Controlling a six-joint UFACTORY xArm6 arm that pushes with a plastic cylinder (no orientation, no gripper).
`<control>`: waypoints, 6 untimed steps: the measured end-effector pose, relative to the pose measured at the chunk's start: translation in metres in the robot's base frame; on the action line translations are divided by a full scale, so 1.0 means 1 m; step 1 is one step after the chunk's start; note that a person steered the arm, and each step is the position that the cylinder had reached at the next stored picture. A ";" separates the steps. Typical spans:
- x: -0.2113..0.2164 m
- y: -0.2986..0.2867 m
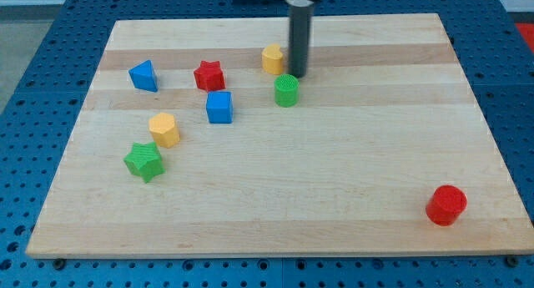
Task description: Move green star towards the red circle
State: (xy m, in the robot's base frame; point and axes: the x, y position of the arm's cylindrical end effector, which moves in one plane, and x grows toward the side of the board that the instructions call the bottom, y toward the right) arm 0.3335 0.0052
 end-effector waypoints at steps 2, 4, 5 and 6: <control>0.041 -0.014; 0.071 0.029; 0.071 0.053; 0.065 0.065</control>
State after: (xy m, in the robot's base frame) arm 0.3984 0.0704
